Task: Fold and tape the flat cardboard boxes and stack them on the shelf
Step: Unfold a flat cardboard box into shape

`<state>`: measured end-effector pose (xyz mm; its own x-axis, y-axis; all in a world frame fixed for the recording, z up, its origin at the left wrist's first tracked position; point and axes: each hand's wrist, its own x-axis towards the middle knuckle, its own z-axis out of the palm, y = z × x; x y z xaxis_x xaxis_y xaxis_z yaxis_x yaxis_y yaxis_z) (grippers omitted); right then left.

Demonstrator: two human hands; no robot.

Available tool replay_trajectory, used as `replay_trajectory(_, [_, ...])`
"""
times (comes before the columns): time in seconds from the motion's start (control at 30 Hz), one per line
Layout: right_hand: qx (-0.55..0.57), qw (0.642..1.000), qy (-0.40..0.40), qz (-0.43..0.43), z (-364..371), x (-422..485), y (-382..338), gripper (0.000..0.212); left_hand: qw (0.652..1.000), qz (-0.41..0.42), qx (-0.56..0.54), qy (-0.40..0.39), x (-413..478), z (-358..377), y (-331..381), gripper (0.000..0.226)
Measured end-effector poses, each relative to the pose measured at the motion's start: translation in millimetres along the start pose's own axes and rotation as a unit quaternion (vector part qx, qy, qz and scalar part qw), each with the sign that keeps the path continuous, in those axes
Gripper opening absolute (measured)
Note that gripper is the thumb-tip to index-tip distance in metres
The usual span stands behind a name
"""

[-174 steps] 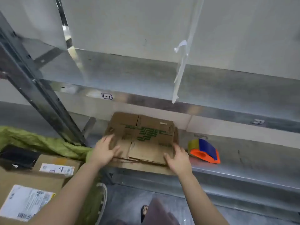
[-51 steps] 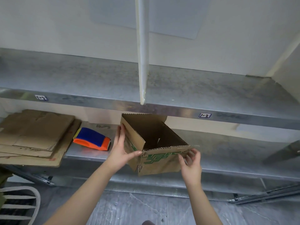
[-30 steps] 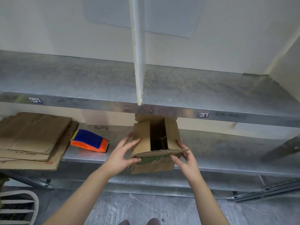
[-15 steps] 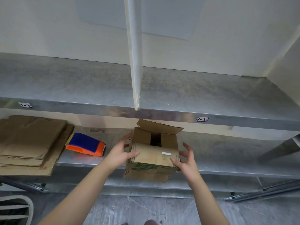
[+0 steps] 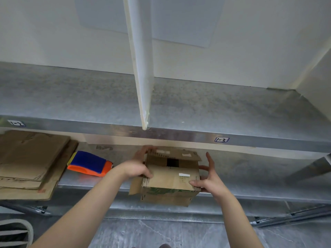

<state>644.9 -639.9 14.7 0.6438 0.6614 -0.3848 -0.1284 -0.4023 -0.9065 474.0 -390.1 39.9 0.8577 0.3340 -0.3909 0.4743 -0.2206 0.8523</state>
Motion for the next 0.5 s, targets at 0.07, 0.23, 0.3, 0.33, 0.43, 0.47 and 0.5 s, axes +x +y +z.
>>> replay_trajectory(0.07, [-0.019, 1.0, -0.005, -0.001, -3, -1, 2, 0.125, 0.998, 0.01, 0.054, -0.009, -2, 11, -11, 0.084])
replay_trajectory(0.23, [-0.064, 0.998, 0.004, -0.016, 1, -2, 9, 0.107, 0.997, 0.028, 0.034, 0.063, -6, 33, -39, 0.078])
replay_trajectory(0.3, [-0.091, 0.996, 0.005, -0.025, 9, 1, 12, 0.088, 0.996, 0.031, 0.034, 0.081, -8, 35, -45, 0.072])
replay_trajectory(0.33, [-0.096, 0.995, 0.005, -0.031, 13, 3, 14, 0.082, 0.996, 0.031, 0.038, 0.075, -9, 35, -48, 0.074])
replay_trajectory(0.43, [-0.116, 0.992, 0.001, -0.041, 20, 7, 21, 0.078, 0.994, 0.036, 0.079, 0.067, -10, 39, -55, 0.087])
replay_trajectory(0.47, [-0.128, 0.991, 0.0, -0.045, 22, 9, 23, 0.079, 0.991, 0.041, 0.087, 0.089, -9, 41, -57, 0.086])
replay_trajectory(0.5, [-0.143, 0.989, 0.003, -0.05, 24, 12, 25, 0.079, 0.988, 0.045, 0.089, 0.119, -8, 42, -58, 0.083])
